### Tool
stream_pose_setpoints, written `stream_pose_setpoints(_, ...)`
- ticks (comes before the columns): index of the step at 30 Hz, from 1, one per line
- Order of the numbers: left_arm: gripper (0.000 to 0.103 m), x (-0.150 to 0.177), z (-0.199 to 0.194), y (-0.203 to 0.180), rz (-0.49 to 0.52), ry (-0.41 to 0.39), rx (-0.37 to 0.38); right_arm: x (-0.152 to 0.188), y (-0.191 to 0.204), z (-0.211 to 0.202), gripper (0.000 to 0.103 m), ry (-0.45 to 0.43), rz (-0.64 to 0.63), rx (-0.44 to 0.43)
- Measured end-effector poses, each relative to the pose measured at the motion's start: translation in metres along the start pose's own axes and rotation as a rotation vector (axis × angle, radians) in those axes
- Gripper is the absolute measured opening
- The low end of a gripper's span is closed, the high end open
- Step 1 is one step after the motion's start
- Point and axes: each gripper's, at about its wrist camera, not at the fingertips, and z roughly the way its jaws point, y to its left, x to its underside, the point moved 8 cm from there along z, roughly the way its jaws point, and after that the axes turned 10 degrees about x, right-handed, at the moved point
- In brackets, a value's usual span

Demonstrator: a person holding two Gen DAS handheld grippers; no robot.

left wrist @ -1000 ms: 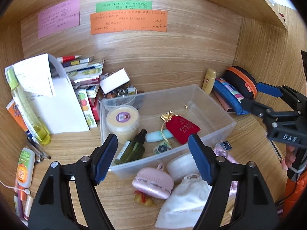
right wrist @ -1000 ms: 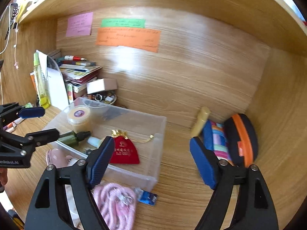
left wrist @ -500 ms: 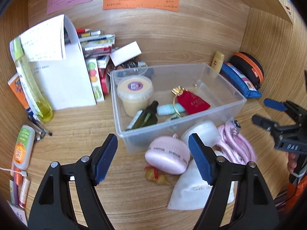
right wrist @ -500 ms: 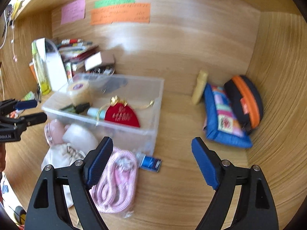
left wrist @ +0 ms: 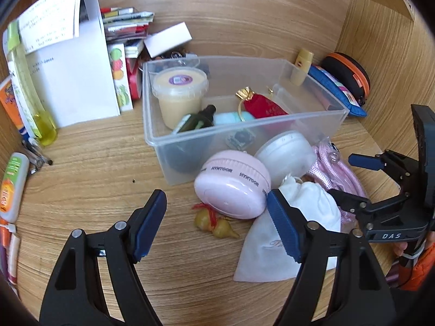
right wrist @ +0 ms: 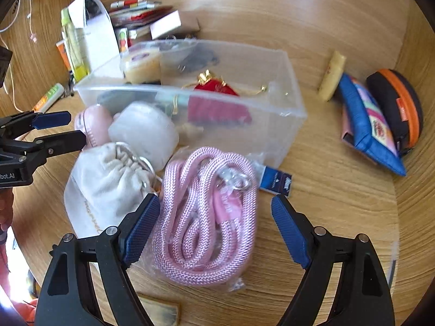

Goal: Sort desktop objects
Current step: 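Grasp the bagged pink rope with the right tool while the left tool grasps the pink compact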

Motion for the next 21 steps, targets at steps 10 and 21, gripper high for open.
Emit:
stream_pose_setpoints(10, 0.076, -0.001, 0.013, -0.001, 0.006, 0.021, 0.003, 0.013, 0.009, 0.017, 0.082, 0.063, -0.023, -0.018)
stream_pose_setpoints(21, 0.076, -0.002, 0.021, -0.004, -0.01, 0.022, 0.031, 0.015, 0.006, 0.014, 0.069, 0.024, 0.001, -0.044)
